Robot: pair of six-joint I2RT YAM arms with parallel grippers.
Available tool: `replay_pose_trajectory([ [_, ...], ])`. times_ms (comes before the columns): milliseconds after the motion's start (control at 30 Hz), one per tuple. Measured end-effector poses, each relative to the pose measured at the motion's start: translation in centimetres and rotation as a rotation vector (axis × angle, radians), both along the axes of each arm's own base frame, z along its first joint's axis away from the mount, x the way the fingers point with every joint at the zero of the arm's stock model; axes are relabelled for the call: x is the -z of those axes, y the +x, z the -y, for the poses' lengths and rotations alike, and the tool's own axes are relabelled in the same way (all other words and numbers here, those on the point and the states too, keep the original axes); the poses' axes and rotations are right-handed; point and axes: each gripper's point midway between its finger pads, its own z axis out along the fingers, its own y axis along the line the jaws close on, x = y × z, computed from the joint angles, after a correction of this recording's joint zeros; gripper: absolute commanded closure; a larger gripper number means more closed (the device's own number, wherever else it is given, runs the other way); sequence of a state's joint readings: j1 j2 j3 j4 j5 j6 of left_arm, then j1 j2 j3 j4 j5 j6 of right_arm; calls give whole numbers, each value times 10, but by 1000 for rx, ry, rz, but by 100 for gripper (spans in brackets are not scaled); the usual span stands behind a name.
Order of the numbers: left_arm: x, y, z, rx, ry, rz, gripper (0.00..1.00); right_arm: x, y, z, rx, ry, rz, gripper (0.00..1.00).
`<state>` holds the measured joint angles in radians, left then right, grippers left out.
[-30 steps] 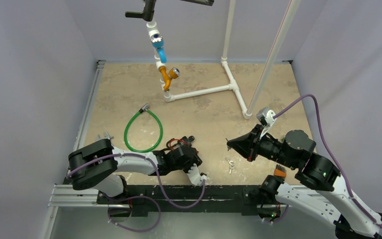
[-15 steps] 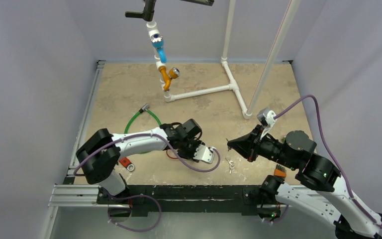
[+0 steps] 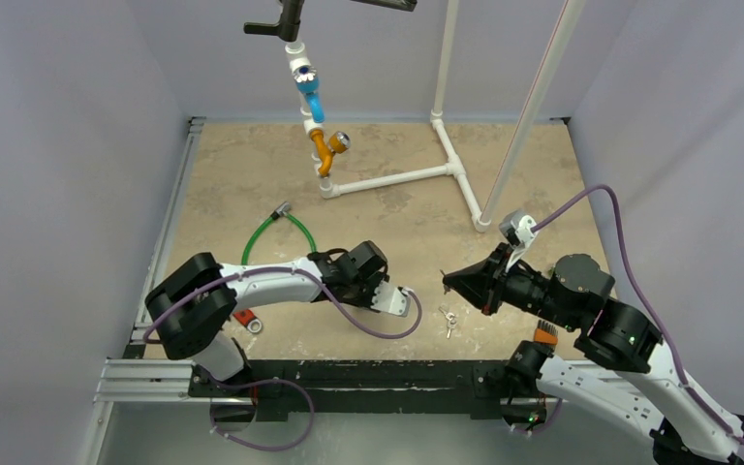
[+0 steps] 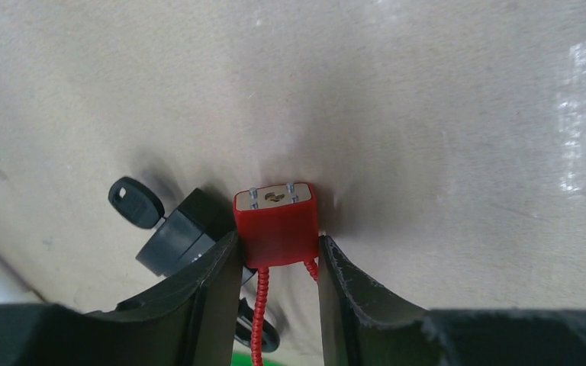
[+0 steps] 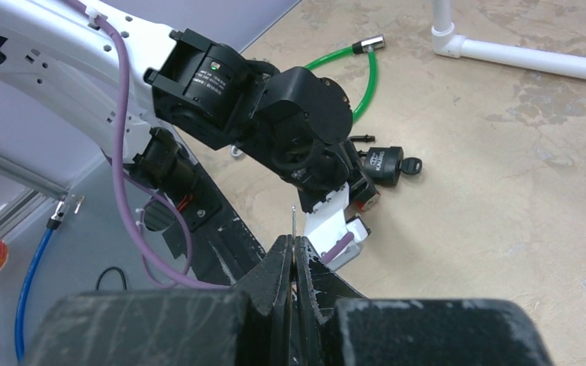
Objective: Unlock with the key
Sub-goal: Adjust the lock at the center of the board, then pick up the lock from the center of the board.
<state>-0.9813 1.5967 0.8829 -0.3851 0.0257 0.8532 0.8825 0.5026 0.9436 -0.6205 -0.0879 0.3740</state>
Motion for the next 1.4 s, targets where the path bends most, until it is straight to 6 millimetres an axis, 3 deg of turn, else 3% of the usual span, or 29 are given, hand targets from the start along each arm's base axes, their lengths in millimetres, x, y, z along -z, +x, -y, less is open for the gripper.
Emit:
replay_pose_trajectory([
  [267, -17, 20, -11, -64, -13, 152, 80, 1, 1, -2, -2, 2, 1, 100],
  [533, -19, 33, -11, -104, -26, 194, 67, 6, 2, -4, -4, -10, -9, 100],
  [567, -17, 33, -12, -108, -24, 189, 44, 6, 2, -4, -4, -10, -9, 100],
  [600, -15, 33, -14, -119, -22, 179, 7, 6, 3, -4, -4, -11, -10, 100],
  [633, -14, 33, -15, -125, -20, 172, 1, 7, 3, -4, -4, -11, -10, 100],
  [867, -8, 33, -24, -166, -15, 118, 0, 7, 3, -4, -4, -12, -11, 100],
  [1067, -7, 17, -33, -185, -16, -71, 1, 7, 3, -4, -4, -12, -11, 100],
  [1267, -28, 11, -48, -218, -76, -304, 16, 7, 3, -5, -3, -13, -12, 100],
  [1400, -24, -6, -57, -180, -48, -378, 17, 10, 4, -6, -4, -22, -19, 100],
])
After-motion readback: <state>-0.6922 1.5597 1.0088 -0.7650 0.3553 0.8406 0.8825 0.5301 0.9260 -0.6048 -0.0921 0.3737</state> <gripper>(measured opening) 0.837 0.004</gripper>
